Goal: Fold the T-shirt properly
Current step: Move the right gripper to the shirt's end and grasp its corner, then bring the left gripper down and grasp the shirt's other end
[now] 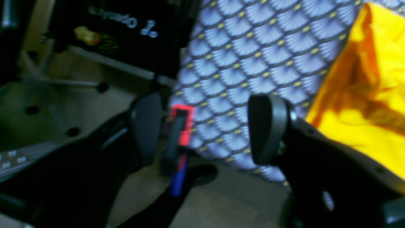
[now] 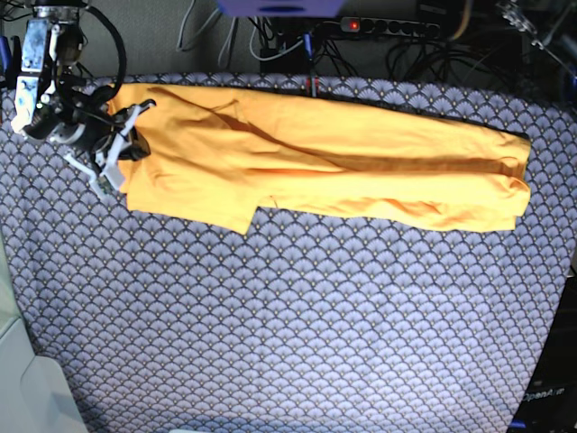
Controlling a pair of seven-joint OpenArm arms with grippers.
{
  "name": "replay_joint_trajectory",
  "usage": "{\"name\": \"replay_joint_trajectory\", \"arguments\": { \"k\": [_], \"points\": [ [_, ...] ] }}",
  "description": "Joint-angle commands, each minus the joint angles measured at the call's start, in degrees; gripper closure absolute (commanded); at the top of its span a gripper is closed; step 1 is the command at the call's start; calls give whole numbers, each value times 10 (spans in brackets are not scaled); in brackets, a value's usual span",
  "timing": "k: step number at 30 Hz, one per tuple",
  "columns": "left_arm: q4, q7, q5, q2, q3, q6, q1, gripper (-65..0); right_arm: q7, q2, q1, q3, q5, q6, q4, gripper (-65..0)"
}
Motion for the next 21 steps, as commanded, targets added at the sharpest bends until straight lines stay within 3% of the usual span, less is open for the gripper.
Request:
{"name": "replay_joint_trajectory", "arguments": {
  "k": [1, 8, 12, 16, 21],
  "points": [
    [11, -8, -5, -5, 7, 1, -19, -420, 6, 7, 5, 5, 7, -2, 1, -54],
    [11, -8, 0, 68, 113, 1, -81, -420, 4, 7, 4, 5, 8, -2, -4, -201],
    [9, -8, 1, 106, 189, 1, -101, -420, 6, 6, 4, 5, 8, -2, -2, -227],
    [4, -10, 1, 112, 243, 1, -97, -418, 7, 6, 5, 5, 8, -2, -2, -227],
    [5, -8, 1, 102, 246, 1, -82, -413, 9, 6, 5, 5, 8, -2, -2, -227]
  ]
}}
